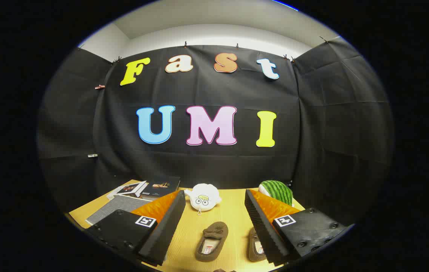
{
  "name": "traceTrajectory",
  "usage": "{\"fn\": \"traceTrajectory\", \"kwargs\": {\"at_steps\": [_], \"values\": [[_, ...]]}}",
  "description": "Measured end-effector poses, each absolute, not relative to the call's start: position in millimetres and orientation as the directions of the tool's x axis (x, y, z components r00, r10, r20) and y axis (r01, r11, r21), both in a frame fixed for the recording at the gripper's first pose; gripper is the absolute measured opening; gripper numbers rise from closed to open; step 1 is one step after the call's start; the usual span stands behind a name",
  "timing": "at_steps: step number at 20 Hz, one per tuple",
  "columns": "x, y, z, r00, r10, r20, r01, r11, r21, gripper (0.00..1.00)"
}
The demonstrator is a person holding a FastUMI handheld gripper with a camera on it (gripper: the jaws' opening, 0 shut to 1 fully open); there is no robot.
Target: Open the storage box then place both shoes into the box .Put the left shoe in first, then the right shoe, with the right side of both shoes facing outward in a uniform manner.
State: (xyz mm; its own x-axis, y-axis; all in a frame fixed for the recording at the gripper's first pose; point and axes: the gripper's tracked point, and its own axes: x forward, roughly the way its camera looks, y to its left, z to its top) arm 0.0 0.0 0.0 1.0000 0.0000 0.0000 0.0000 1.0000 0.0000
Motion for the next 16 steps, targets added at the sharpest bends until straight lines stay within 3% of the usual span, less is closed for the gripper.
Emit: {"fn": "traceTrajectory", "kwargs": {"at_steps": [16], "values": [[-2.3, -4.4, -5.2, 1.000, 0.005, -0.029, -0.004, 1.000, 0.025, 0.97]]}}
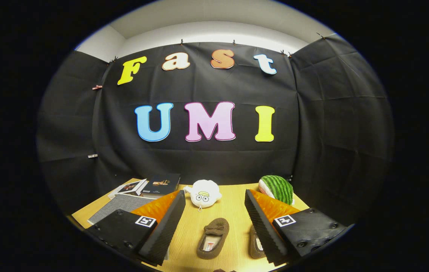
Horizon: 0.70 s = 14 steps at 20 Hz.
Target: Open the storage box then place both shoes into the box .Put the left shoe in first, then the right shoe, with the right side of both shoes facing outward in a uniform manner.
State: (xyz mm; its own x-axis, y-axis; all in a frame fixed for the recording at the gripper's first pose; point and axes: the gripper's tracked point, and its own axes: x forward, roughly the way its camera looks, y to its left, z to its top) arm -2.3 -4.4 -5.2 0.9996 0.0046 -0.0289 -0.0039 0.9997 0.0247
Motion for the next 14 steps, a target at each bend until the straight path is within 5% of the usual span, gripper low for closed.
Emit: {"fn": "traceTrajectory", "kwargs": {"at_steps": [14], "values": [[31.3, -16.1, -22.6, 0.991, 0.062, -0.122, -0.054, 0.996, 0.066, 0.96]]}}
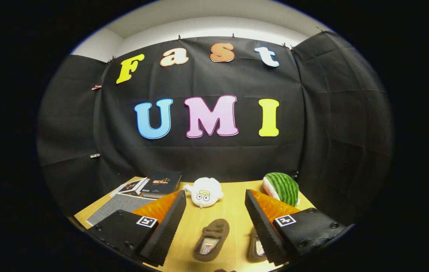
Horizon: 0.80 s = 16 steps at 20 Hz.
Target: Open the storage box then place both shoes into the box .Put the left shoe in first, then the right shoe, with the right side of both shoes facing outward in a uniform manner.
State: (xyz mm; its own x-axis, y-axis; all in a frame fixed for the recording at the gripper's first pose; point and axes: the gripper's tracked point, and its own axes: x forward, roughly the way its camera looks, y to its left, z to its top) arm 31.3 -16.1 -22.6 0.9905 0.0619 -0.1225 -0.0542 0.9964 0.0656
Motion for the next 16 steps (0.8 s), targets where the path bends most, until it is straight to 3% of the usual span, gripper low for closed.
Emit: {"fn": "traceTrajectory", "kwargs": {"at_steps": [7, 12, 16], "values": [[46.8, -11.3, -65.5, 0.948, 0.128, -0.293, -0.092, 0.987, 0.134, 0.99], [51.0, 20.1, -101.1, 0.849, 0.297, -0.437, -0.170, 0.937, 0.306, 0.99], [34.7, 64.9, -130.8, 0.701, 0.505, -0.504, -0.227, 0.828, 0.513, 0.98]]}}
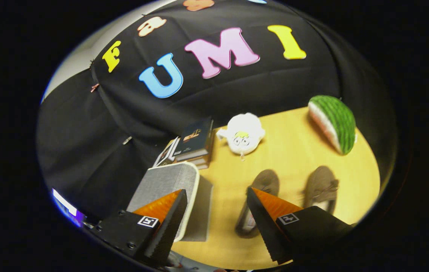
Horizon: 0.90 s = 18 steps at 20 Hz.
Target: Open the storage box then place both shoes into the box .Put the left shoe in first, then the right shoe, with the right side of both shoes facing outward in a uniform manner.
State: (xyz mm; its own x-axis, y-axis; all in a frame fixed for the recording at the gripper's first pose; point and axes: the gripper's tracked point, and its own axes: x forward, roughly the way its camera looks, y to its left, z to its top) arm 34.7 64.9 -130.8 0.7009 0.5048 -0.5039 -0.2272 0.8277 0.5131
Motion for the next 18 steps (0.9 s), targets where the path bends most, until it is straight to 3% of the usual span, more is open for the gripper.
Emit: {"fn": "traceTrajectory", "kwargs": {"at_steps": [3, 10, 17, 18], "values": [[22.6, 96.0, -158.6, 0.581, 0.621, -0.525, -0.263, 0.754, 0.602, 0.98], [-4.5, 142.4, -191.7, 0.390, 0.795, -0.465, -0.185, 0.562, 0.806, 0.98], [-4.6, 174.4, -200.7, 0.271, 0.877, -0.396, -0.058, 0.425, 0.903, 0.96], [-3.5, 177.2, -197.1, 0.267, 0.884, -0.384, -0.026, 0.405, 0.914, 0.86]]}}
